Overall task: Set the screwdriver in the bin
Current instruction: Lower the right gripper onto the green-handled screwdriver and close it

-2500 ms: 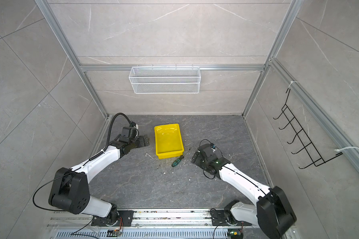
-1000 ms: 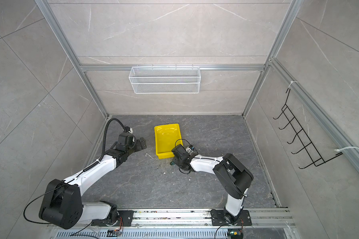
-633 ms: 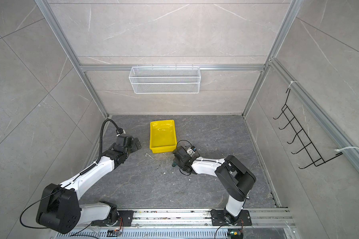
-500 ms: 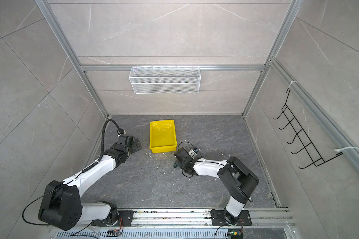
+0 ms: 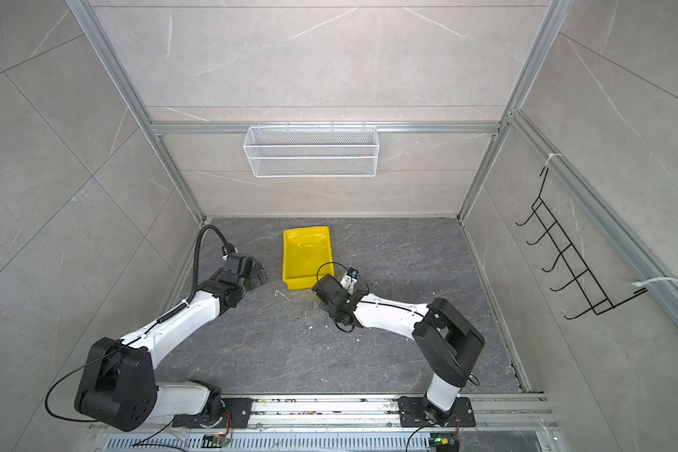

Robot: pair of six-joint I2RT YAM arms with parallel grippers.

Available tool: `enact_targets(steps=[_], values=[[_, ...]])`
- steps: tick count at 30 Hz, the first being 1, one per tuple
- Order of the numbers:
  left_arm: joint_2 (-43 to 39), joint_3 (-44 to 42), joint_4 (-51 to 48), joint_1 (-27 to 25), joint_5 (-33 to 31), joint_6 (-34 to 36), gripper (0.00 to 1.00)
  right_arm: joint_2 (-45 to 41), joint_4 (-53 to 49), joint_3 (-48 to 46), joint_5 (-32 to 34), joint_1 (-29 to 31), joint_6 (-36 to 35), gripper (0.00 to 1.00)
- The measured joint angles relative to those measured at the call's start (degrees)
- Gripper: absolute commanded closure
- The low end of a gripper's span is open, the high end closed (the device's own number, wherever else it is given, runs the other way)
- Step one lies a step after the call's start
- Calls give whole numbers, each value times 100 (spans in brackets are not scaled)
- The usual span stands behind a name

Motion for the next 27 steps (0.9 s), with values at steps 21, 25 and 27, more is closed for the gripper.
enact_targets(steps=[21,25,27], values=[[-203,-251,428,0,284,-4,0,636,87,-24,216,-11,372,69],[-210,-278,459,0,284,-48,0,632,-107,55,236,-24,387,74],[-247,-297,481,0,282,-57,0,616,-289,90,271,-42,369,75]])
